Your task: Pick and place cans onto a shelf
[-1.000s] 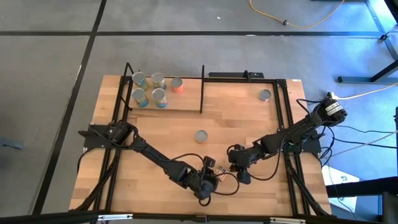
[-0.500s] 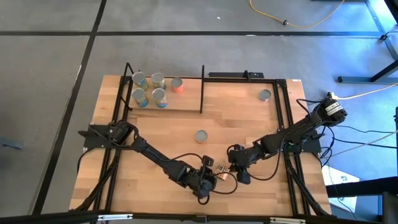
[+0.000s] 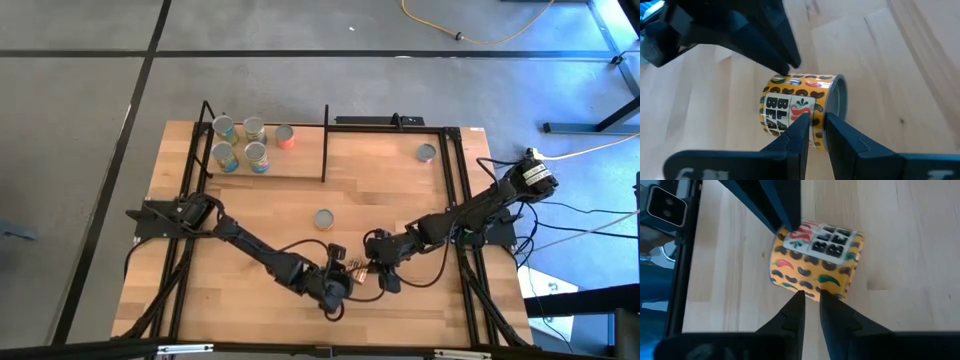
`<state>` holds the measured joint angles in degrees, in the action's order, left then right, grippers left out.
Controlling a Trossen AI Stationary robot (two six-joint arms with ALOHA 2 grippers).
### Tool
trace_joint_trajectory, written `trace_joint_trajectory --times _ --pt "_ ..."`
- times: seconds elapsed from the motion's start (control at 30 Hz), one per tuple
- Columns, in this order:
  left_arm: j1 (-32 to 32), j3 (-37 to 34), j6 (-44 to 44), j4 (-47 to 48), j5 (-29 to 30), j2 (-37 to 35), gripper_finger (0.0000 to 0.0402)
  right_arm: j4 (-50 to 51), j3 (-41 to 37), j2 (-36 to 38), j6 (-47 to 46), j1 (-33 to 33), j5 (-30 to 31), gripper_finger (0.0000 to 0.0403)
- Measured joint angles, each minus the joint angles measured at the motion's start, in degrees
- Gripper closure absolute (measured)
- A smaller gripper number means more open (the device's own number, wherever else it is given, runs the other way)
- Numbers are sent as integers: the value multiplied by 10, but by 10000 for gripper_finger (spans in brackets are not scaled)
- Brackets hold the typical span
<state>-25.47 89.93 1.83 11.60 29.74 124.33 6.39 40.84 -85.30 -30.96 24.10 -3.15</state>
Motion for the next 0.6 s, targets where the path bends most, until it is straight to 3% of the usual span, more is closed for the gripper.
trace_joint_trajectory --times 0.2,0.43,0.6 --pt "4 0 -2 -1 60 0 346 -11 0 0 0 0 0 343" --pt "13 0 -2 -1 64 0 346 -11 0 0 0 -2 -1 343" --pt "19 0 -2 -1 64 0 346 -19 8 0 -3 -7 -36 343"
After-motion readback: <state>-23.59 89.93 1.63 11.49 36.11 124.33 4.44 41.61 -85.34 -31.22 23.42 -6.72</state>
